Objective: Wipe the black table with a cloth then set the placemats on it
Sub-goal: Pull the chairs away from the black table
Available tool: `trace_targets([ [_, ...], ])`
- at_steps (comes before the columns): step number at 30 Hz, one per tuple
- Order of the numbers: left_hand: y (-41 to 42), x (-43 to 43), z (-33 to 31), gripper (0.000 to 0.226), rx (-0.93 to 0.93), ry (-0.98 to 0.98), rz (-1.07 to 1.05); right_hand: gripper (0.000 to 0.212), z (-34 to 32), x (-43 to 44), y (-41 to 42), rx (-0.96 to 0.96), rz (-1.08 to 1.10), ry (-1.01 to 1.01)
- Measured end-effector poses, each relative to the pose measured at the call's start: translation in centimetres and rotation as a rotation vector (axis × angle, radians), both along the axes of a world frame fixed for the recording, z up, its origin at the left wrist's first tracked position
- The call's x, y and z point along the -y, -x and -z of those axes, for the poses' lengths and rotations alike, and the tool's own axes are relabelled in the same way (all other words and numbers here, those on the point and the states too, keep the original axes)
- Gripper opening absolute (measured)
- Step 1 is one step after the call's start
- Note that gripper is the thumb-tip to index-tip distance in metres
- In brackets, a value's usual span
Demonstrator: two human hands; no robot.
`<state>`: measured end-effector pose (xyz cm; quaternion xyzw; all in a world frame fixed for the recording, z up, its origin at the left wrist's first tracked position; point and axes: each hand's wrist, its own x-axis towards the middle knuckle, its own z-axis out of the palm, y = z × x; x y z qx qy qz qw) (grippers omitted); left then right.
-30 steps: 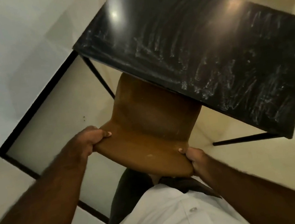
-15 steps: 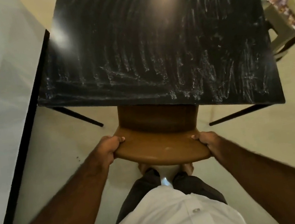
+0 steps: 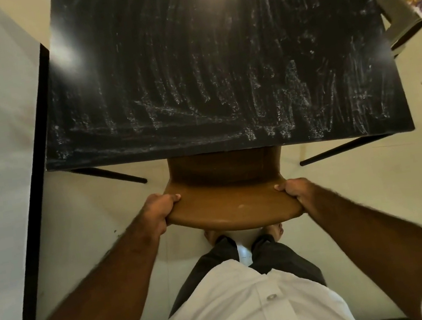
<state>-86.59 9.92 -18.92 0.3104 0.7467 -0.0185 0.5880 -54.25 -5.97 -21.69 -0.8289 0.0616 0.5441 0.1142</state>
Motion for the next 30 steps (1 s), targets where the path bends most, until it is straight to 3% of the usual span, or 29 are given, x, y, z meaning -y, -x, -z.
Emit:
trace_targets([
  [9,-0.4,0.6,0.1,0.030,-0.006,0.035,-0.023,0.062,-1.1,-0.6,-0.6,-0.022,-0.012,0.017],
  [15,-0.8,1.9,0.1,0.043,-0.009,0.060,0.006,0.067,-1.6,0.2,-1.1,-0.057,-0.017,0.024],
  [20,-0.9,1.5,-0.4,0.051,-0.034,0.041,0.110,0.070,-1.7,0.3,-0.8,0.023,-0.219,-0.015],
  [21,-0.9,1.5,-0.4,0.059,-0.041,0.008,0.183,0.075,-1.9,0.3,-0.5,0.066,-0.319,-0.021],
  [23,-1.0,1.7,-1.2,0.096,-0.037,-0.120,0.483,0.095,-2.7,0.4,0.6,0.189,-0.616,-0.045],
  [25,-1.0,2.1,-1.9,0.138,-0.085,-0.298,1.002,0.120,-4.3,0.8,2.0,0.271,-0.930,-0.107],
  [26,-1.1,2.5,-2.4,0.148,-0.106,-0.373,1.258,0.130,-5.1,1.1,2.9,0.261,-1.049,-0.151],
  [28,-1.7,3.7,-3.3,0.152,-0.121,-0.411,1.627,0.143,-6.6,1.9,4.6,0.205,-1.267,-0.200],
  [30,-3.1,5.4,-3.9,0.141,-0.144,-0.374,1.803,0.139,-6.9,2.7,5.9,0.187,-1.462,-0.171],
])
